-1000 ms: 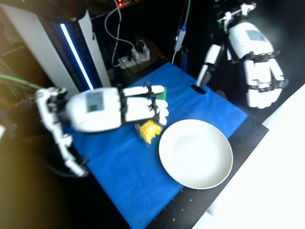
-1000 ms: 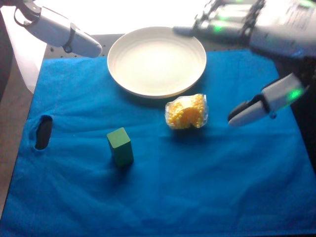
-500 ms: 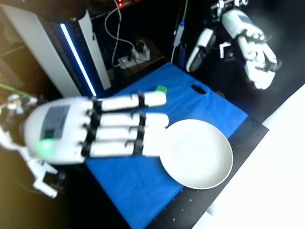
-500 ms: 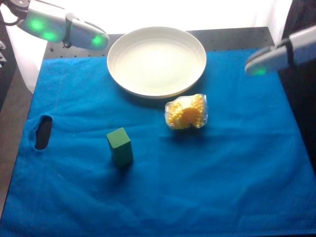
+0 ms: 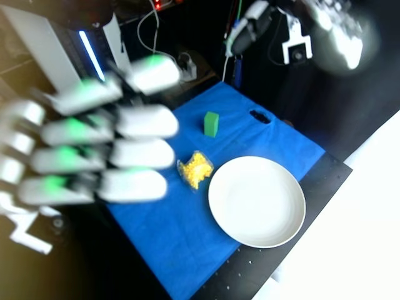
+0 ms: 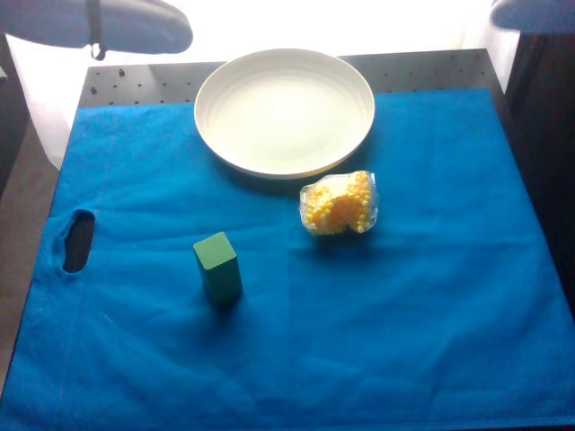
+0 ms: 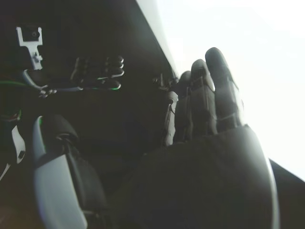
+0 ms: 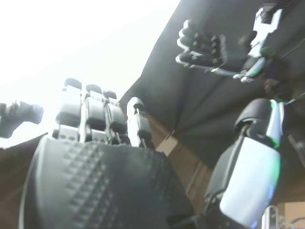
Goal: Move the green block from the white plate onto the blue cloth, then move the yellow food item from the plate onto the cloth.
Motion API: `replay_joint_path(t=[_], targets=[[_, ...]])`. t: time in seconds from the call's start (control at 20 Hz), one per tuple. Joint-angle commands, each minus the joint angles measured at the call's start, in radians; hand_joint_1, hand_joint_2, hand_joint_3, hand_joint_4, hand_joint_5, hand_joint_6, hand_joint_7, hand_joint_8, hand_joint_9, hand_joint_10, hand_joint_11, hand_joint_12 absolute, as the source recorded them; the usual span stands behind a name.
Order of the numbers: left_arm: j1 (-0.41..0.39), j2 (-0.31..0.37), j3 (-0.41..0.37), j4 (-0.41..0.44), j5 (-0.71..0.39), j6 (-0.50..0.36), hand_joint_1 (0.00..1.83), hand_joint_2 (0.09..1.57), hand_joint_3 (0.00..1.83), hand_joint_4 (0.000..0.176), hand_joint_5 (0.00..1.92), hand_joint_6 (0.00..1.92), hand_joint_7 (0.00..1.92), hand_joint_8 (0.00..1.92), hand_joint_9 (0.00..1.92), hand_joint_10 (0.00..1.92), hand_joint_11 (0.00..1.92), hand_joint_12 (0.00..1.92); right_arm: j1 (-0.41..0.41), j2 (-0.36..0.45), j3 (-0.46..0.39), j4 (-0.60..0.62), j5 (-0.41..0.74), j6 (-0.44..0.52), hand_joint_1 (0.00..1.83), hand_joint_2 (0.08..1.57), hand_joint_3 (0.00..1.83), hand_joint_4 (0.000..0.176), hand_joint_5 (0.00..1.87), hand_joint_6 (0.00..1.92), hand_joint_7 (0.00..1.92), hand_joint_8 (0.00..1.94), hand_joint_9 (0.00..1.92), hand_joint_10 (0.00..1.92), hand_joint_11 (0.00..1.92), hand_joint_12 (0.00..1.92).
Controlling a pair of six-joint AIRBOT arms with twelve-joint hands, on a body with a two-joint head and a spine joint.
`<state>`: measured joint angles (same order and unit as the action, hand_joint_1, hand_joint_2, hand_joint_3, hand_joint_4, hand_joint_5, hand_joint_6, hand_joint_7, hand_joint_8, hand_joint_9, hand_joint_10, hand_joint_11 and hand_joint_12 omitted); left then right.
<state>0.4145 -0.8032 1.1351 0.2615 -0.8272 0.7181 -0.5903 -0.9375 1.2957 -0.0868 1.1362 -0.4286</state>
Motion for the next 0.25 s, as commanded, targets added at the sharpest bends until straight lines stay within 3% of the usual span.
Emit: replay_joint_path(t=[0.0, 0.15, 0.2], targets=[[-0.016, 0.018, -0.013, -0.05, -0.164, 0.019, 0.69, 0.72, 0.0, 0.113, 0.0, 0.0, 0.15, 0.01, 0.2, 0.01, 0.0, 0.78, 0.009, 0.01, -0.007, 0.046, 0.161, 0.003, 0.64, 0.68, 0.01, 0.176, 0.0, 0.0, 0.01, 0.0, 0.0, 0.0, 0.0, 0.0], [-0.013, 0.058, -0.073, -0.062, -0.262, 0.078, 0.57, 0.74, 0.0, 0.112, 0.07, 0.0, 0.31, 0.0, 0.37, 0.01, 0.0, 1.12, 0.009, 0.064, -0.067, 0.076, 0.242, 0.003, 0.66, 0.66, 0.0, 0.176, 0.0, 0.0, 0.01, 0.0, 0.0, 0.0, 0.0, 0.0], [-0.013, 0.068, -0.087, -0.062, -0.287, 0.088, 0.57, 0.74, 0.0, 0.112, 0.07, 0.0, 0.31, 0.0, 0.37, 0.01, 0.0, 1.12, 0.009, 0.078, -0.084, 0.084, 0.26, 0.003, 0.66, 0.66, 0.0, 0.176, 0.0, 0.0, 0.01, 0.0, 0.0, 0.0, 0.0, 0.0]])
